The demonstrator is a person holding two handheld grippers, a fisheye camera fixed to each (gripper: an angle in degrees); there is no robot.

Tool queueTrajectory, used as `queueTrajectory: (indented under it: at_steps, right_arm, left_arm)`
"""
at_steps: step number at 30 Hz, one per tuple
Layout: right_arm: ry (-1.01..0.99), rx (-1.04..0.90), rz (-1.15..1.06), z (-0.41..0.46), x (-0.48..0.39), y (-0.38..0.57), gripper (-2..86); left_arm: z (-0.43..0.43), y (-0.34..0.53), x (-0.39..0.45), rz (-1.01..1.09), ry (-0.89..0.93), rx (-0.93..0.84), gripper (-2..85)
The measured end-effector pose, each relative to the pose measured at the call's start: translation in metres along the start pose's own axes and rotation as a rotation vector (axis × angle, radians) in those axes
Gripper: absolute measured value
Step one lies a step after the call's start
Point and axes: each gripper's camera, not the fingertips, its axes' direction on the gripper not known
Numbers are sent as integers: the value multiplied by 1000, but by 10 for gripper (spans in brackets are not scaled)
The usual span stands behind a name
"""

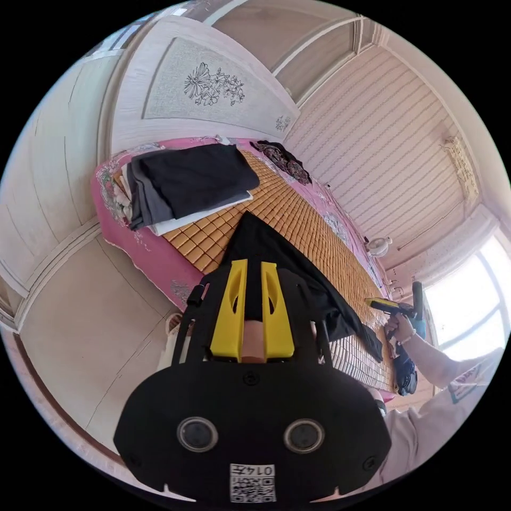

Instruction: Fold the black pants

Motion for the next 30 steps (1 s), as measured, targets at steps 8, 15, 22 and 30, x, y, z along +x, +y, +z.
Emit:
queueTrajectory:
  at_steps: [8, 15, 22, 30]
  right_arm:
    - [241, -69, 540, -32, 89, 180, 97]
    - [286, -87, 769, -33, 125, 239, 132]
    - [368, -112, 708, -42, 123, 249, 19]
    - [355, 72, 669, -113, 114, 278, -2]
  left_arm:
    - [135, 9, 128, 342, 239, -357, 4]
    - [215, 34, 215, 506, 155, -542, -4]
    - [231, 44, 247, 647, 11, -585, -10]
    - [238, 46, 287, 767, -49, -639, -10]
